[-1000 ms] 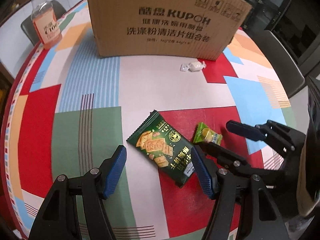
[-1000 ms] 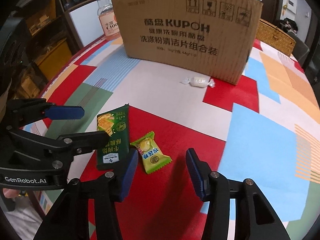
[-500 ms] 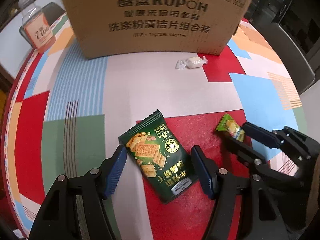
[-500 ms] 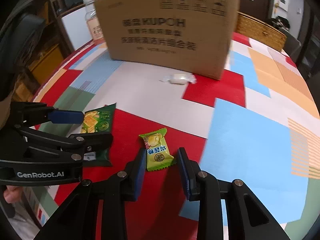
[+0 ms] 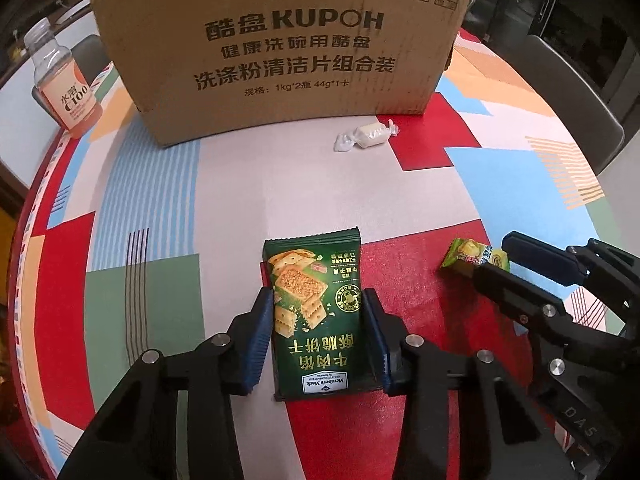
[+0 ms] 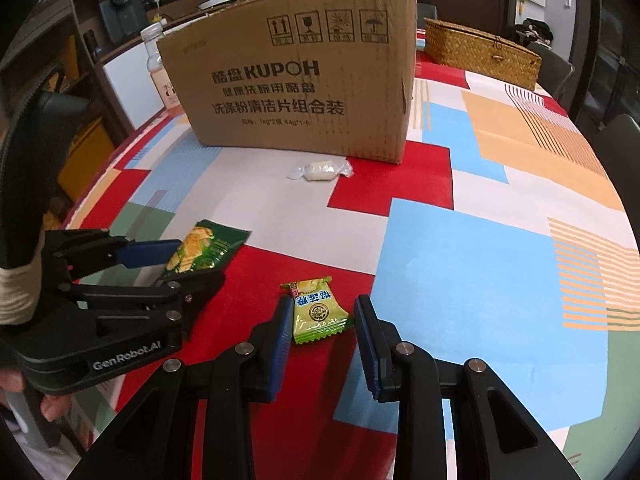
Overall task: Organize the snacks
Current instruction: 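Close left tool on the green pack while right tool grasps the yellow-green candy, then carry the green pack and yellow-green candy over the box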
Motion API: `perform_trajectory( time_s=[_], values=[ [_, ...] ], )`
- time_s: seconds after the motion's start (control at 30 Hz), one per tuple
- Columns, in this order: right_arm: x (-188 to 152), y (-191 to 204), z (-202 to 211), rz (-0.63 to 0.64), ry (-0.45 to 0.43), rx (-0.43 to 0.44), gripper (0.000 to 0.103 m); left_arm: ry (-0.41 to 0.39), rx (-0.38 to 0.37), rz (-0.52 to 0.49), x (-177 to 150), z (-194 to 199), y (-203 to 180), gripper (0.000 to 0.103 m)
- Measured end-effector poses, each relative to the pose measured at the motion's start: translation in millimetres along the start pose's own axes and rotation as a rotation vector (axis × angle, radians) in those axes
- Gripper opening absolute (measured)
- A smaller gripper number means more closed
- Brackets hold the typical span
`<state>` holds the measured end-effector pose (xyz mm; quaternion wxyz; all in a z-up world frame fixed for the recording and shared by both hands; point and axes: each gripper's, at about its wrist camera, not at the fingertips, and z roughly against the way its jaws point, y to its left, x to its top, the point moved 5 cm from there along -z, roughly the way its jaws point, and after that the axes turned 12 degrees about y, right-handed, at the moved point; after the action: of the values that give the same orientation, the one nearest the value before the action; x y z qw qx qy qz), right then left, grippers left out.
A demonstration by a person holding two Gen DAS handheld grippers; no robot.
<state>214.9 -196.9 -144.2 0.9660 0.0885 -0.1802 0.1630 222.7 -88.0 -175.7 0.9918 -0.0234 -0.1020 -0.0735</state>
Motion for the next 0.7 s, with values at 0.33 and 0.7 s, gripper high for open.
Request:
perform_trajectory(
  time_s=[0.33, 0.7],
  values=[
    [1.9, 5.3, 8.2, -0.024, -0.025, 0.0, 0.031, -0.045, -0.037, 0.002, -6.7, 19.7, 13.2, 0.043],
    [13.4, 9.4, 28.8, -0.049, -0.068, -0.008, 0.031, -0.136, -0.066, -0.01, -0.2, 51.1, 16.9, 0.043]
  ],
)
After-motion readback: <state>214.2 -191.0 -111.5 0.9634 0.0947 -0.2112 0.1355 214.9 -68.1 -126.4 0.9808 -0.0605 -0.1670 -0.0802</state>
